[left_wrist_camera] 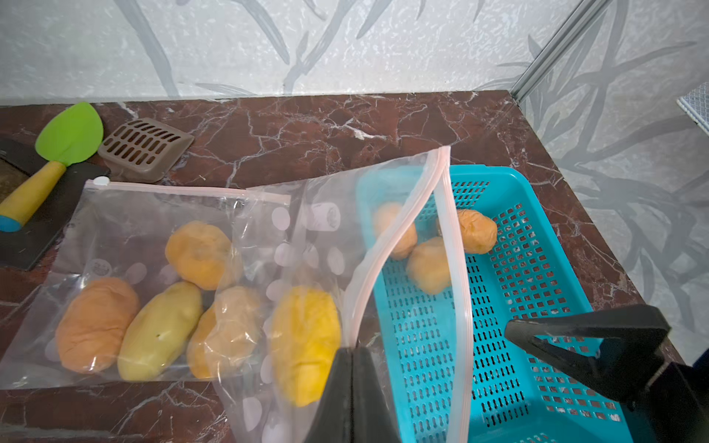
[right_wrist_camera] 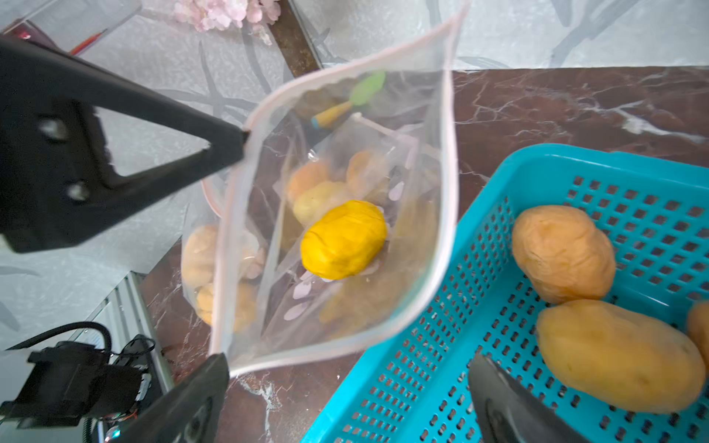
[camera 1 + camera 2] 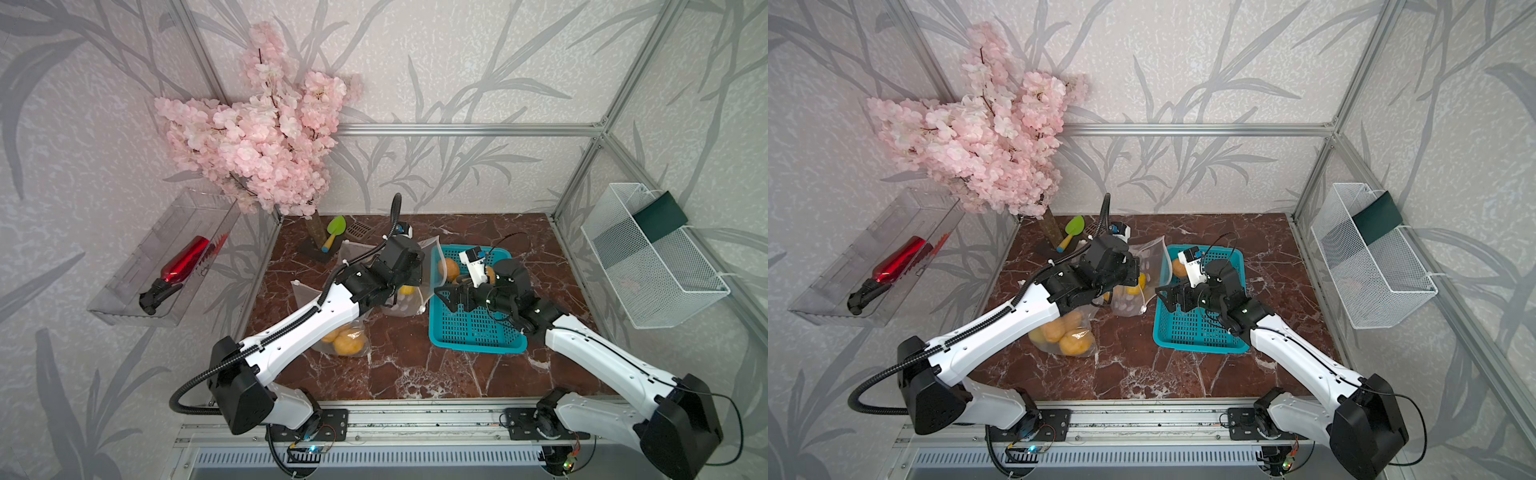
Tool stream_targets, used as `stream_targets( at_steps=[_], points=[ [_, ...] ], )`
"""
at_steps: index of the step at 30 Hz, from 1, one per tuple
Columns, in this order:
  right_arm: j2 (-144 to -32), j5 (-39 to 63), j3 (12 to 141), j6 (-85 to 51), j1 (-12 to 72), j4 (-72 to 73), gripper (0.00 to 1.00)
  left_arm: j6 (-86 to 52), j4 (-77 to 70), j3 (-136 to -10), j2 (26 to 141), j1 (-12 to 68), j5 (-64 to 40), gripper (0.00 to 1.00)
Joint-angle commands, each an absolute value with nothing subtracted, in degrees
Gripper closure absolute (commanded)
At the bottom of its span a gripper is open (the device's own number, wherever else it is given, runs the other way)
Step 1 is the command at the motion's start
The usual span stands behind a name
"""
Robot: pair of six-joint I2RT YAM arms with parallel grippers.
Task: Put the potatoes into a zipper bag and zip it
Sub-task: Place the potato into the zipper food storage bag, then pick up the potato from the basket.
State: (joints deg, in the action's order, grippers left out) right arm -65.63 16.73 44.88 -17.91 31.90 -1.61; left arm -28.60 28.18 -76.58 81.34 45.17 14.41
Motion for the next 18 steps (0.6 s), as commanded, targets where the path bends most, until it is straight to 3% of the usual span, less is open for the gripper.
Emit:
stream_targets(
  at_steps=[1,8,18],
  points=[
    [-65.6,9.8,43.6,-18.9,30.7,-2.2,0.02,-28.7,29.6,-76.4,79.6,44.8,16.9,1.0],
    [-72.3,4.2,42.6,-20.9,24.8,-3.2,0.01,-28.2,30.0,-76.6,79.6,44.7,16.7,1.0],
    [-94.7,9.9,51.7,-22.3,19.8,-2.8,0.01,-28.6,29.9,-75.6,79.0,44.3,16.4,1.0]
  ],
)
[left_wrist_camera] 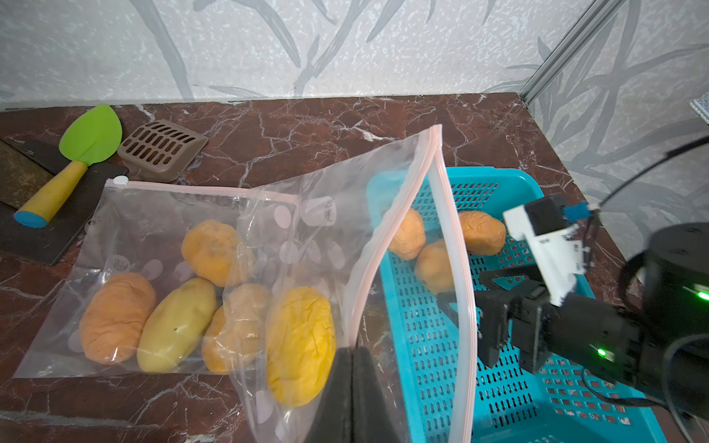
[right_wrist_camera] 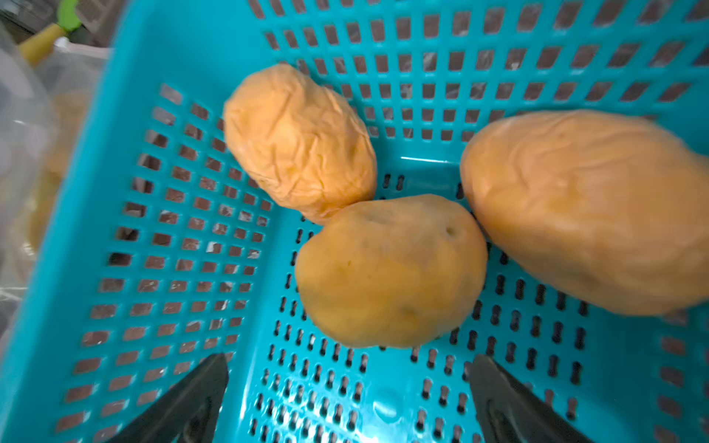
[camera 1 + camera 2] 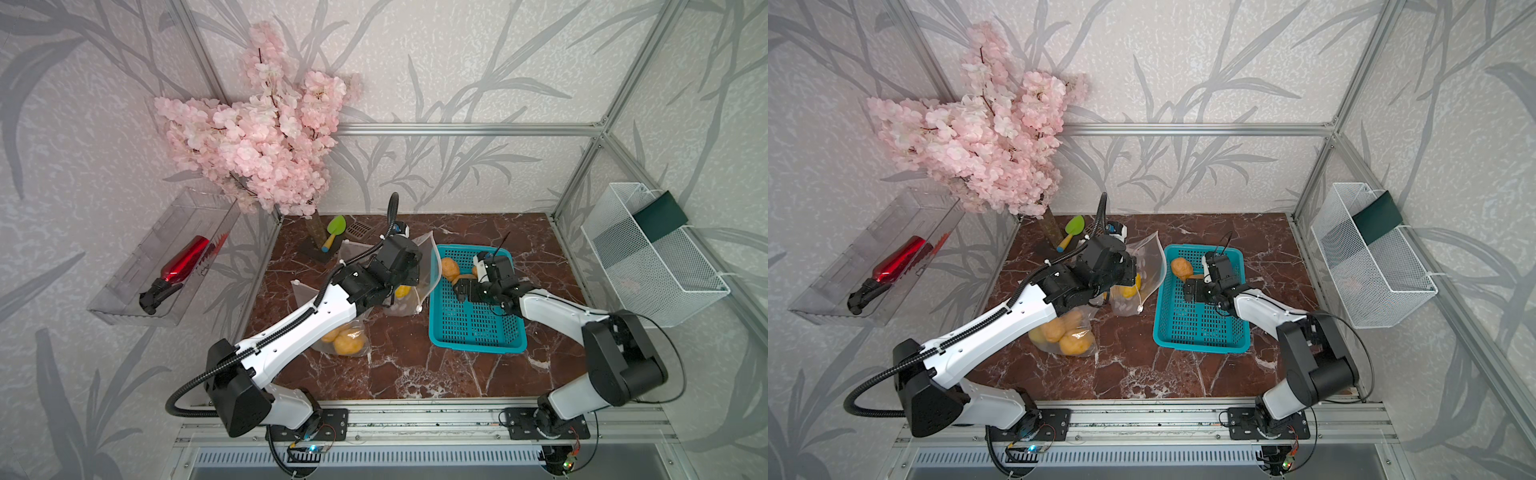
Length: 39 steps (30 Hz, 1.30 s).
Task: Put the potatoes into a zipper bag and zip it
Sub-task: Pick up the potato from the basket.
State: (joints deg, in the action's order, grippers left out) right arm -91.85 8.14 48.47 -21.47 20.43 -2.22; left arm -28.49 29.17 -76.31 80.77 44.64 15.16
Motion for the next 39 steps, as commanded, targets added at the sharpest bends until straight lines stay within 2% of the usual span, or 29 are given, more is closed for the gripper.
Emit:
stream_targets(
  at_steps=[1,5,12,19,21,25,39],
  points=[
    [-96.5,9.9,52.7,-22.3,19.6,-2.7,0.01,-28.5,29.9,-75.5,78.9,44.3,16.5,1.0],
    [-102.6,11.9,56.2,-22.3,19.4,-2.7,0.01,-28.4,29.8,-75.3,78.8,44.1,16.3,1.0],
    [-104.8,12.1,57.6,-22.9,19.4,-1.2,0.01,-28.4,29.4,-74.5,78.3,43.8,16.5,1.0],
    [-102.7,12.2,56.1,-23.0,19.4,-1.2,0.33,-28.3,28.8,-73.8,77.9,43.6,15.8,1.0],
    [-101.5,12.1,55.3,-23.1,19.5,-1.2,0.38,-28.3,28.9,-73.8,78.0,43.5,15.6,1.0],
    [-96.2,11.8,52.7,-23.0,19.4,-1.4,0.46,-28.4,28.7,-73.9,78.2,43.5,15.3,1.0],
    [-71.0,7.7,44.8,-21.6,24.3,-6.7,0.55,-28.7,28.0,-74.9,79.8,43.4,13.3,1.0]
  ],
)
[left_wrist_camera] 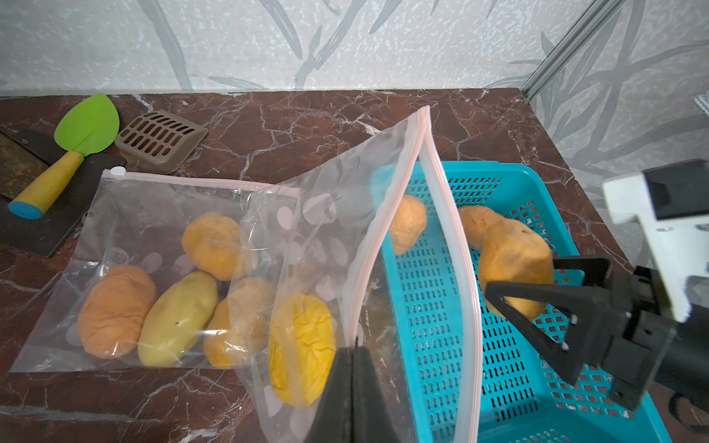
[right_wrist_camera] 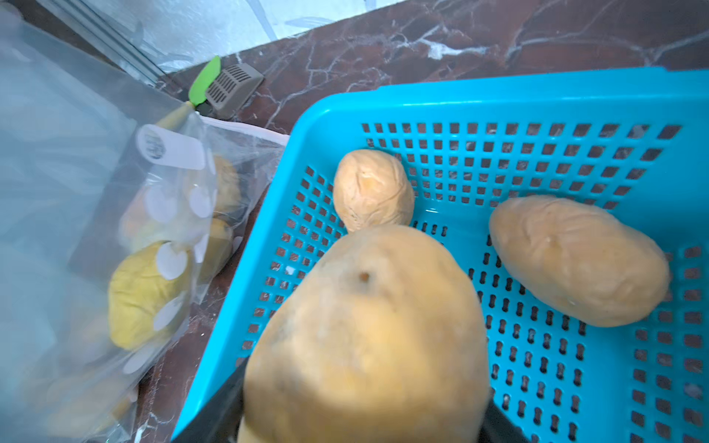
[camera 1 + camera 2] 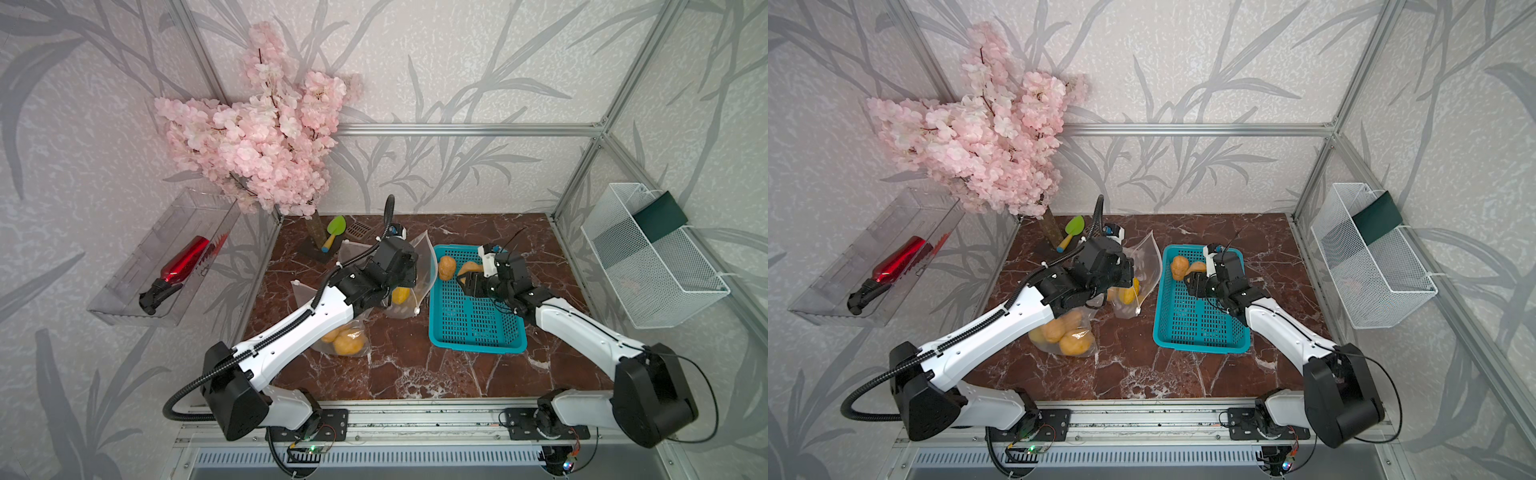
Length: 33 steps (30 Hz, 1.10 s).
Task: Put the potatoes into a zipper bag and zip it
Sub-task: Pick up the potato from the basket, then place the potato into the zipper food storage bag.
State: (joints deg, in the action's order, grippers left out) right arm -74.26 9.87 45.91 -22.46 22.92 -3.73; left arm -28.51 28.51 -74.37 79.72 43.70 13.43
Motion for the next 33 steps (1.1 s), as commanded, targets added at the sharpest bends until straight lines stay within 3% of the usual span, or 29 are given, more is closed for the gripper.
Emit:
stream_targets(
  at_steps=[1,11,17,24,33],
  points=[
    [-69.4,7.7,44.4,-21.4,25.0,-6.8,0.56,-28.7,28.0,-74.7,79.8,43.4,13.0,1.0],
    [-56.8,5.4,45.3,-16.2,37.2,-7.2,0.57,-28.5,27.7,-74.8,80.0,43.3,12.4,1.0],
    [-54.6,7.1,46.5,-14.5,42.3,-5.9,0.58,-28.3,27.3,-74.5,80.2,43.3,12.2,1.0],
    [-61.4,15.6,50.7,-16.0,42.7,-3.5,0.61,-28.3,27.1,-75.2,80.9,43.3,11.3,1.0],
    [-74.2,12.7,57.2,-16.3,42.8,-6.6,0.63,-28.5,27.2,-75.4,81.0,43.2,11.1,1.0]
  ],
)
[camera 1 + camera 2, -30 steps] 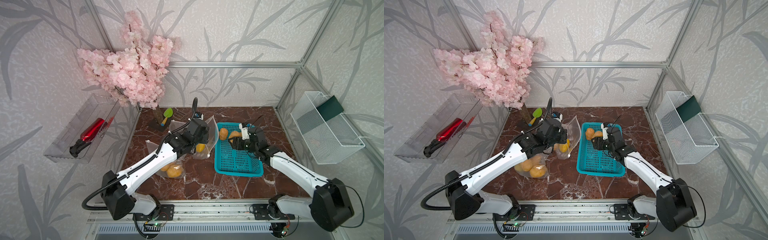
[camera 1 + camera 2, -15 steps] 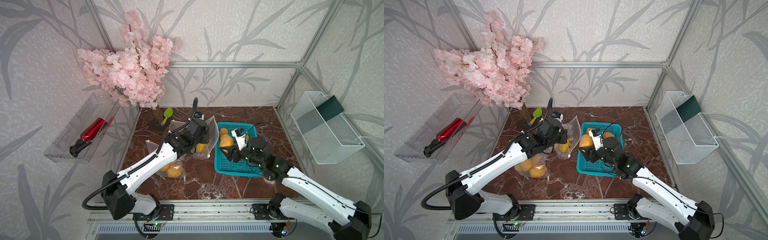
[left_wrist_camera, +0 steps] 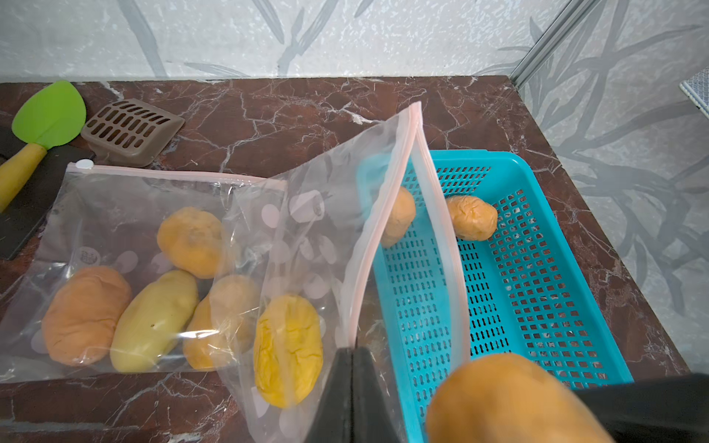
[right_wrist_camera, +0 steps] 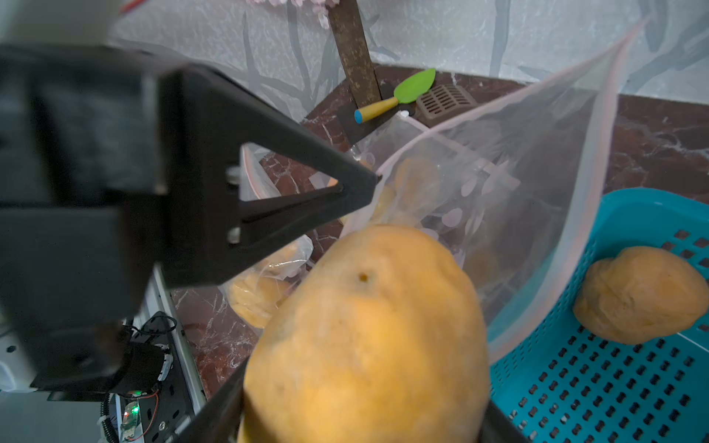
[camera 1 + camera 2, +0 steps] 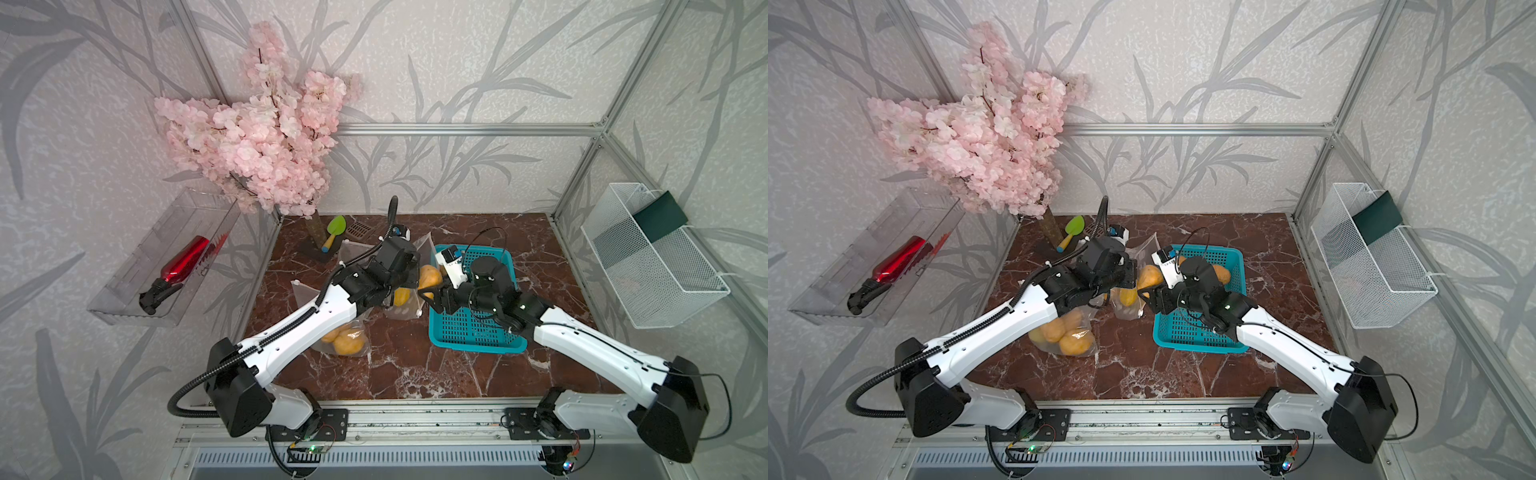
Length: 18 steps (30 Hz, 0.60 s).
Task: Put the potatoes into a zipper bag and zip it
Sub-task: Place the potato into the zipper food storage bag.
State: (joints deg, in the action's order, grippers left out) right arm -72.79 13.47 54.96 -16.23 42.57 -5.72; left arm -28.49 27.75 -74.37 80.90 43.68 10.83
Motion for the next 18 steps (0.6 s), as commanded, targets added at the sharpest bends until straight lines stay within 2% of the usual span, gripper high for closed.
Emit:
stream_targets(
  at_steps=[1,4,12,14,18],
  points=[
    [-74.8,11.4,57.4,-16.4,42.8,-6.9,0.63,-28.4,27.2,-75.3,80.9,43.2,11.0,1.0],
    [-76.3,8.6,58.1,-16.3,42.8,-7.5,0.56,-28.2,27.3,-75.0,80.2,43.3,11.3,1.0],
    [-80.3,6.1,62.2,-14.9,42.6,-10.2,0.07,-28.2,27.0,-74.6,79.1,43.2,10.6,1.0],
    [-80.0,4.8,62.4,-14.7,42.5,-10.4,0.0,-28.1,27.1,-74.6,79.0,43.2,10.7,1.0],
    [-77.7,2.7,61.7,-14.4,42.2,-11.0,0.01,-28.0,27.2,-74.8,79.1,43.2,11.2,1.0]
  ],
)
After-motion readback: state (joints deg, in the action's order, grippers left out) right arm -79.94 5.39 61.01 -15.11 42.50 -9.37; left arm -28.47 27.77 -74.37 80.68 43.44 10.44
